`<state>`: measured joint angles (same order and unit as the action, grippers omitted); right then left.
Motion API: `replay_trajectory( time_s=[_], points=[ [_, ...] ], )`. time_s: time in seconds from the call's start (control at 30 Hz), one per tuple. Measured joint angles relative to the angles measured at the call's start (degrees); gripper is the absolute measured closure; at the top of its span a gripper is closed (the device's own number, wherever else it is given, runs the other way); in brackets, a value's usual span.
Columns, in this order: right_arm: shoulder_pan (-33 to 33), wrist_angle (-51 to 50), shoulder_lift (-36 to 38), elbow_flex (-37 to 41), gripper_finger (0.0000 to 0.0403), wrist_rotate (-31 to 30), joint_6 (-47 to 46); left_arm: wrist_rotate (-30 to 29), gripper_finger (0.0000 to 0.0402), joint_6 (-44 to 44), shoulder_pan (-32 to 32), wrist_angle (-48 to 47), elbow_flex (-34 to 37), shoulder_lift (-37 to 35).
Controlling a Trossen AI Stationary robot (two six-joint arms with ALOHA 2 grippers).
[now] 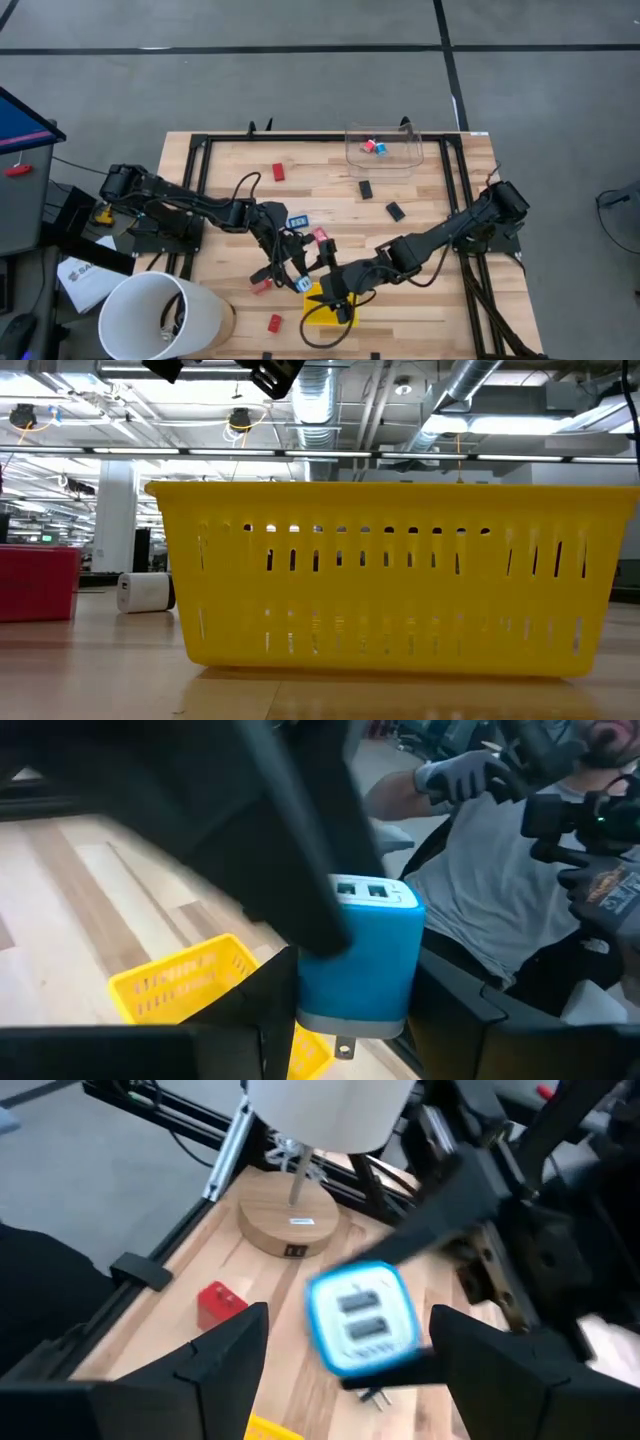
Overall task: Pick & Place Office items
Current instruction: Put the blue charger adapter into the transparent bin
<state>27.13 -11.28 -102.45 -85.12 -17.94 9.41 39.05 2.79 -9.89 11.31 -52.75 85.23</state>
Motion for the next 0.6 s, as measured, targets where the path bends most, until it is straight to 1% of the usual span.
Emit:
replay_trajectory(
  time_s=[0.4, 0.5, 0.6],
  points=[
    [-1.04, 0.47, 0.0, 0.0, 0.0136, 0.01, 0.08, 0.0, 0.0252, 0.0, -0.02, 0.35, 0.0, 0.0],
    [-1.04, 0.41, 0.0, 0.0, 0.0151, 0.09, 0.08, 0.0, 0.0251, 0.0, -0.02, 0.35, 0.0, 0.0],
    [-1.02, 0.39, 0.0, 0.0, 0.0183, 0.18, 0.17, 0.04, 0.025, 0.0, 0.0, 0.35, 0.0, 0.0]
  ],
)
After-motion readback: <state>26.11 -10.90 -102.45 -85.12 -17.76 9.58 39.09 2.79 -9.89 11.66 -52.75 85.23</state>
